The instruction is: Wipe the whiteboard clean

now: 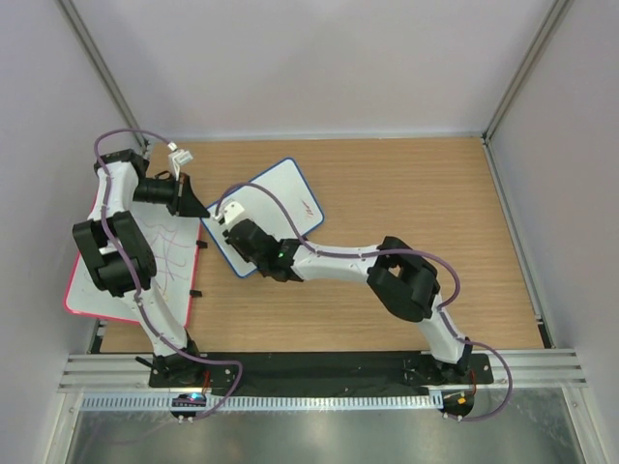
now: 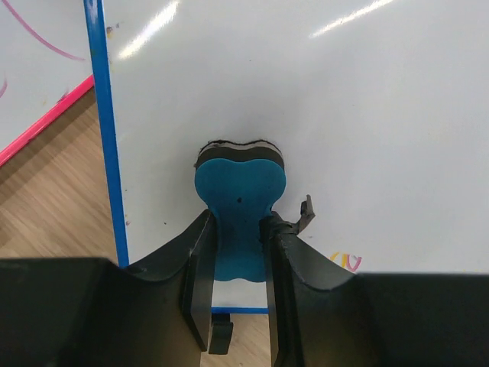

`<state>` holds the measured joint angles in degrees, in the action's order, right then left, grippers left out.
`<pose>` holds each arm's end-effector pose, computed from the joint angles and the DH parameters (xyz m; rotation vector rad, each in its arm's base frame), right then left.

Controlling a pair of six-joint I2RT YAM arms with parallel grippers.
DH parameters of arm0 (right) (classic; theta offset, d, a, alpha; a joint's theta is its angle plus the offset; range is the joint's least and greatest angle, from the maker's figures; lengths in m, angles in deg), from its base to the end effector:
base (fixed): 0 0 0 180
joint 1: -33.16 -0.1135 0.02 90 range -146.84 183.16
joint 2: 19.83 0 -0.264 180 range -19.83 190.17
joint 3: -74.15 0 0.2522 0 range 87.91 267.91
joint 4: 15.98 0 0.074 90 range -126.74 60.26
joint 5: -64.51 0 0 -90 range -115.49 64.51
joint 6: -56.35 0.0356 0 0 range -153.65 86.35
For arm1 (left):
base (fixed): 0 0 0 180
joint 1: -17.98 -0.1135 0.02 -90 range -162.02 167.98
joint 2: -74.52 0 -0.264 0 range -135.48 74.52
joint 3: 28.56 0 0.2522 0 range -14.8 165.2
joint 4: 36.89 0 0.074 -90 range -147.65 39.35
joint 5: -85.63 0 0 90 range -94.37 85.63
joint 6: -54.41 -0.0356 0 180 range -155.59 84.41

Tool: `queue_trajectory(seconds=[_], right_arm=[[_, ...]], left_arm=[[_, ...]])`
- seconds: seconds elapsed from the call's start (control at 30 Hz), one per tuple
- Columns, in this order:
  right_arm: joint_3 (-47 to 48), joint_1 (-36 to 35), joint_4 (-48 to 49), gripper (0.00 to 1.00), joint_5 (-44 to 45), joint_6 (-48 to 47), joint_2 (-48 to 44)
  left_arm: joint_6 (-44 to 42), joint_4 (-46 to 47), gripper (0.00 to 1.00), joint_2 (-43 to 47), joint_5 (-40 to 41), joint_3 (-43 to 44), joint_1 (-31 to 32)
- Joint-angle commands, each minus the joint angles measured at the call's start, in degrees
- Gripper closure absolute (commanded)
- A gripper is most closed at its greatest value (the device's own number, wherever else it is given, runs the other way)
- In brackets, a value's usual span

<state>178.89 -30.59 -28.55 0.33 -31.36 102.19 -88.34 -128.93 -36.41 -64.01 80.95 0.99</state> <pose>0.2319 0.4351 0.2096 -0.8044 1.8796 0.2501 0.3541 0.0761 0.2620 0.6816 2.2449 -1.1436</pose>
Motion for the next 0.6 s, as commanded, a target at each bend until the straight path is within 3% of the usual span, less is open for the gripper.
queue_trajectory(seconds=[0.0, 0.3, 0.57], right_arm=[[-0.6, 1.5, 2.4, 0.99, -3.9, 2.4, 0.9], [-14.5, 14.8, 4.4, 0.99, 0.9, 7.6, -10.0], [-19.0, 19.1, 3.9, 0.99, 1.2, 6.8, -11.5]], left_arm=[[-3.0, -2.1, 1.0, 2.6, 0.0, 0.3, 1.1], [-3.2, -2.1, 1.0, 2.3, 0.6, 0.7, 1.1], [-3.4, -2.1, 1.0, 2.5, 0.7, 0.6, 1.2]])
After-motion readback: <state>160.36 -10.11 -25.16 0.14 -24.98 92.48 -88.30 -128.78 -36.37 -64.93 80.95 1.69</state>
